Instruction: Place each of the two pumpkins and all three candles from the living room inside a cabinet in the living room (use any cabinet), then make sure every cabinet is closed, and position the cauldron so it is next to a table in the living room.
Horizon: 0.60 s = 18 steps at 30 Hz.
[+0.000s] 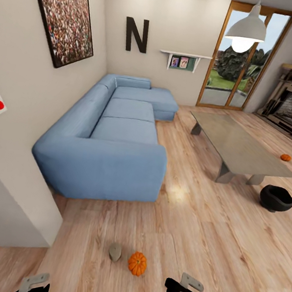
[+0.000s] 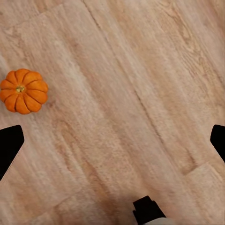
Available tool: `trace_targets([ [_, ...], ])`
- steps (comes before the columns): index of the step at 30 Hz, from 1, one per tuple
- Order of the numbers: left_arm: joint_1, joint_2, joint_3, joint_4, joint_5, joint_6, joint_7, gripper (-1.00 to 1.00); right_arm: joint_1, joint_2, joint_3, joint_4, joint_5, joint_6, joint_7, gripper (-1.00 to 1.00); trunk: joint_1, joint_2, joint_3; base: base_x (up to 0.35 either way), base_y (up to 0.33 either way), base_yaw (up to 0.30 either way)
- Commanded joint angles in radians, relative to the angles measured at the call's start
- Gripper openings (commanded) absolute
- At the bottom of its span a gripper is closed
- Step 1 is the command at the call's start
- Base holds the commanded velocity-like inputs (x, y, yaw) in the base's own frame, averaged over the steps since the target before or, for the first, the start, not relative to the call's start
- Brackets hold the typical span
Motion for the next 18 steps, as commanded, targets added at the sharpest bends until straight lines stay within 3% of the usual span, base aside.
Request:
trace_targets([
  [1, 0.0, 0.001, -0.008, -0.001, 0.004, -0.002, 0.006, 1.0, -0.001, 0.0, 0.008, 0.001, -0.011, -0.007, -0.005, 1.0, 0.0, -0.001, -0.002, 0.241, 0.196, -0.234],
  [7, 0.0, 0.001, -0.008, -0.001, 0.004, -0.003, 0.006, 1.0, -0.001, 0.0, 0.007, 0.001, -0.012, -0.01, -0.009, 1.0, 0.0, -0.001, -0.009, 0.25, 0.194, -0.215],
  [12, 0.0, 0.001, -0.008, -0.001, 0.004, -0.002, 0.006, 1.0, -0.001, 0.0, 0.006, 0.0, -0.012, -0.017, -0.03, 1.0, 0.0, -0.001, -0.01, 0.237, 0.171, -0.061],
  [18, 0.0, 0.001, -0.008, -0.001, 0.004, -0.002, 0.006, 1.0, -0.001, 0.0, 0.006, -0.001, -0.012, -0.015, -0.032, 1.0, 0.0, -0.001, -0.013, 0.138, 0.066, -0.191],
])
